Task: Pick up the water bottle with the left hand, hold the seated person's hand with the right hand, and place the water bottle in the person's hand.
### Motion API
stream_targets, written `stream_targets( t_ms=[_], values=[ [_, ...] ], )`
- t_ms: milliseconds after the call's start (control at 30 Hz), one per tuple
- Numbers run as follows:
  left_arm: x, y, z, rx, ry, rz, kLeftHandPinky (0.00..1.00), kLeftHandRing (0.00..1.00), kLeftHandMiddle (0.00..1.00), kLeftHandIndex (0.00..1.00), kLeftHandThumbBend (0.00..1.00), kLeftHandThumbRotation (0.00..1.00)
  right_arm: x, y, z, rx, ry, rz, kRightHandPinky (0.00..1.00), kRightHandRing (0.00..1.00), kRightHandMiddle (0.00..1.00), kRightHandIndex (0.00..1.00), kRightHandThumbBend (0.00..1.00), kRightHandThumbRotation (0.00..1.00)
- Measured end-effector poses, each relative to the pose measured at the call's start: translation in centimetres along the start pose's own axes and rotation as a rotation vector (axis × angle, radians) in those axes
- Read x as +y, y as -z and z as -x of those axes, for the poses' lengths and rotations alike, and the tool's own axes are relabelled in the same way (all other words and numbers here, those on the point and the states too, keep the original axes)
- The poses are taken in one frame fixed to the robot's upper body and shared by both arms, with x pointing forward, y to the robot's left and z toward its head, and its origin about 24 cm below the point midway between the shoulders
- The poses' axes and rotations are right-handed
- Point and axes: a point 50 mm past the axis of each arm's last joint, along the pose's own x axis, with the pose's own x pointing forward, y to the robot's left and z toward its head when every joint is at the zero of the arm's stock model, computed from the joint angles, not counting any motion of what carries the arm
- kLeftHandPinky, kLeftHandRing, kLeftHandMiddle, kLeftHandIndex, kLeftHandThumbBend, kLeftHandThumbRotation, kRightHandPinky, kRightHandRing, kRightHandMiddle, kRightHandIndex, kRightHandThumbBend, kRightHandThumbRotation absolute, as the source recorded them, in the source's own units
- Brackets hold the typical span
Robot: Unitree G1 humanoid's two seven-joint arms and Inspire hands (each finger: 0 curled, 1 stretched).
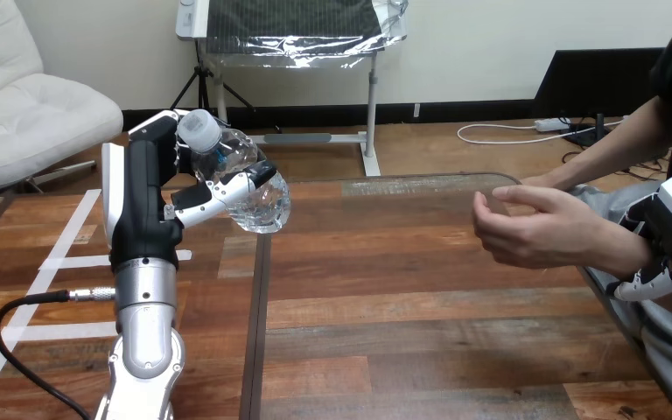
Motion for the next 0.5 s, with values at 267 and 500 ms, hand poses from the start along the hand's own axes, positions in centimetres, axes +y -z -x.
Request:
stream_targets(
  t_ms=[267, 500],
  values=[
    [-0.01, 0.0, 0.0, 0.0, 0.0, -0.001, 0.41, 0.43, 0.45, 0.46, 0.73, 0.0, -0.04, -0.12, 0.09, -0.005, -0.003, -0.005, 0.45, 0.53, 0.59, 0.62, 0.62, 0.0],
    [-0.08, 0.04, 0.01, 0.006, 0.001, -0.01, 0.41, 0.43, 0.45, 0.46, 0.73, 0.0, -0.12, -0.15, 0.12, -0.006, -0.005, -0.002, 0.44, 0.52, 0.58, 0.61, 0.63, 0.0]
  ],
)
